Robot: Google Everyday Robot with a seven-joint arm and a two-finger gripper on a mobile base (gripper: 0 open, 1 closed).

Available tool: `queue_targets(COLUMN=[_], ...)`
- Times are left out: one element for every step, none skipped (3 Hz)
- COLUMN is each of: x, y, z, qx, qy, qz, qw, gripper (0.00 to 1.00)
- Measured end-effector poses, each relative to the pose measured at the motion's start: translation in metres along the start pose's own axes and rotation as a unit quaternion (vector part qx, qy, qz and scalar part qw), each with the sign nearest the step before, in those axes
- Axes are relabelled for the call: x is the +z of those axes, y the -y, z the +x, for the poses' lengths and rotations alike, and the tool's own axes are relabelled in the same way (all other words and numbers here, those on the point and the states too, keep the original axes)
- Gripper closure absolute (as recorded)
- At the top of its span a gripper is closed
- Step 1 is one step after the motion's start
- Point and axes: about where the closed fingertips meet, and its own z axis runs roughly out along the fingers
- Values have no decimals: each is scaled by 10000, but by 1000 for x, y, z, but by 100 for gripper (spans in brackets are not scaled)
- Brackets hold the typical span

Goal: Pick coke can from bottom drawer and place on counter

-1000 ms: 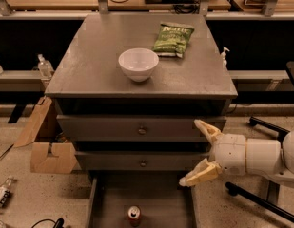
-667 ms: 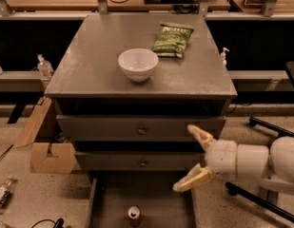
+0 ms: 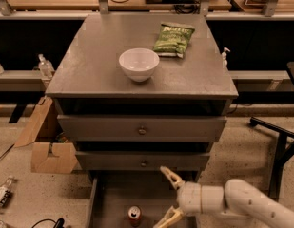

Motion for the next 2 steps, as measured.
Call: queue_targets(x=[44, 82], y=[-23, -35], z=[75, 139], qx=[73, 288], qy=[-66, -281], qz=[-383, -644], qw=[9992, 9971], gripper=[0, 0])
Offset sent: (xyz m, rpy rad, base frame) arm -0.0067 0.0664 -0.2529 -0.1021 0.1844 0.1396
